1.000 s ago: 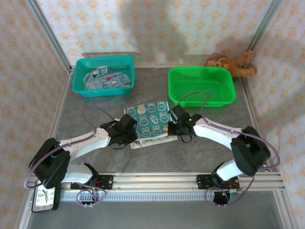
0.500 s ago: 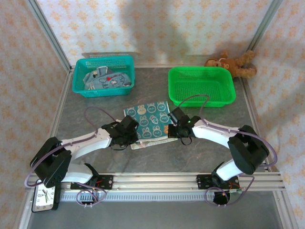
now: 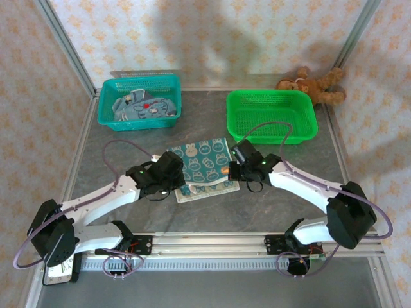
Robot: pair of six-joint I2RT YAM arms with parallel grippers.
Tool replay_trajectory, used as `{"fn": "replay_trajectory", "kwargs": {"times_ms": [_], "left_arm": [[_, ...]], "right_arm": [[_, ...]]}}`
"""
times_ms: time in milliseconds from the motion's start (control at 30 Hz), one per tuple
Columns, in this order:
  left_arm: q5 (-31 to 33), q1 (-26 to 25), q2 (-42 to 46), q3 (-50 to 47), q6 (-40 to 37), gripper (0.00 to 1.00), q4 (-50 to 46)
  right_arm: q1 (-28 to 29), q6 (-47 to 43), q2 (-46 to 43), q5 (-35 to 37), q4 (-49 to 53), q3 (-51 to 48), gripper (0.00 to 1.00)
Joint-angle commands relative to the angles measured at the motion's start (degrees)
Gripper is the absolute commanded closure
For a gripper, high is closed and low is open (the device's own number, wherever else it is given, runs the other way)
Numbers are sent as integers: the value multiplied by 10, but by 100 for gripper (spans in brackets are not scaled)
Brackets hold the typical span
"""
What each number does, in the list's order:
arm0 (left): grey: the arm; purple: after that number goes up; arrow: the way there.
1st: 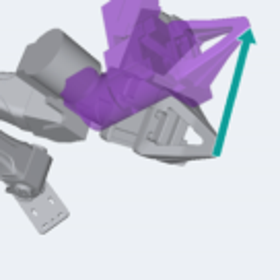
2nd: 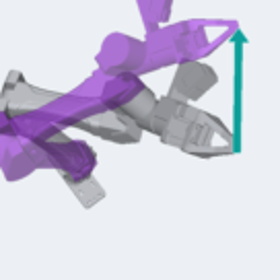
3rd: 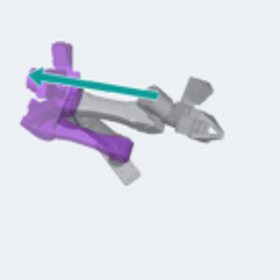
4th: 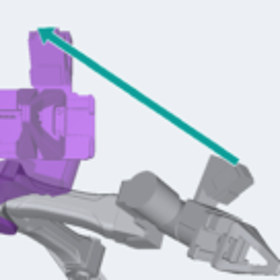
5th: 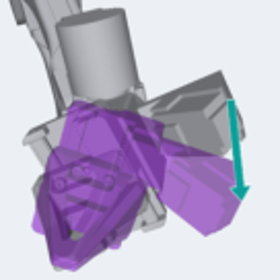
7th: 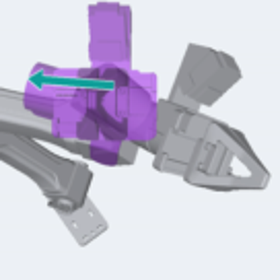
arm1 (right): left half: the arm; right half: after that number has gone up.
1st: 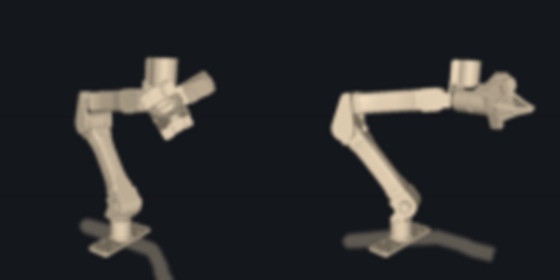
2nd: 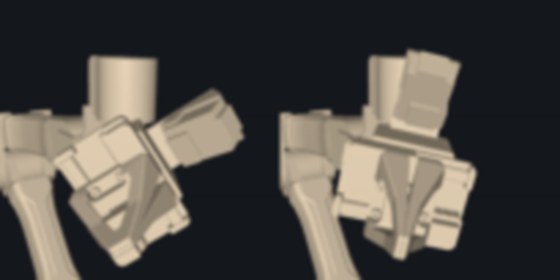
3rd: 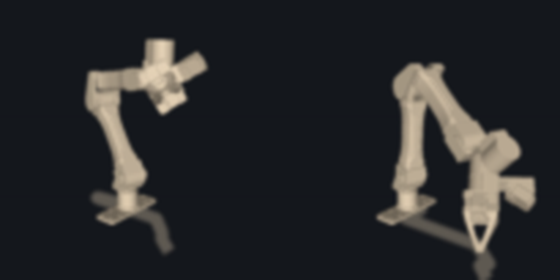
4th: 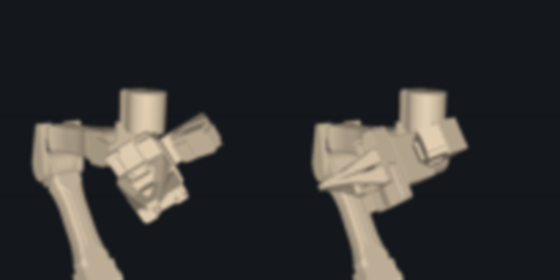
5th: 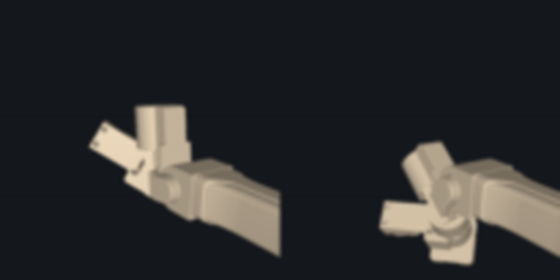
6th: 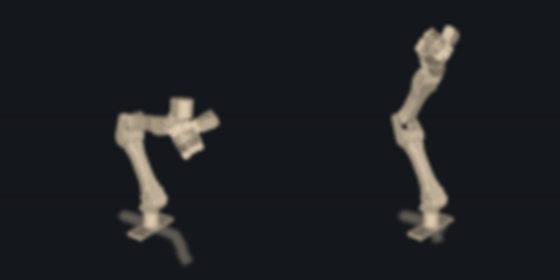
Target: Fold and stack the towels
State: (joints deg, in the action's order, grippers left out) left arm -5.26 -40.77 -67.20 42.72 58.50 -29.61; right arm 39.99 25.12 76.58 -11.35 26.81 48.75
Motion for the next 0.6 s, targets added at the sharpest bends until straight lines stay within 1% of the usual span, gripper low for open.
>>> {"fn": "replay_trajectory", "kwargs": {"times_ms": [0, 200, 567], "left_arm": [[26, -6, 17, 19, 16, 100, -30], [31, -7, 26, 24, 16, 100, -33], [10, -20, -22, -29, 28, 100, 27]], "right_arm": [[4, 8, -24, 19, 29, 15, 98], [4, 11, -44, 26, 37, 17, 97], [4, 16, -11, 11, 2, -27, 97]]}}
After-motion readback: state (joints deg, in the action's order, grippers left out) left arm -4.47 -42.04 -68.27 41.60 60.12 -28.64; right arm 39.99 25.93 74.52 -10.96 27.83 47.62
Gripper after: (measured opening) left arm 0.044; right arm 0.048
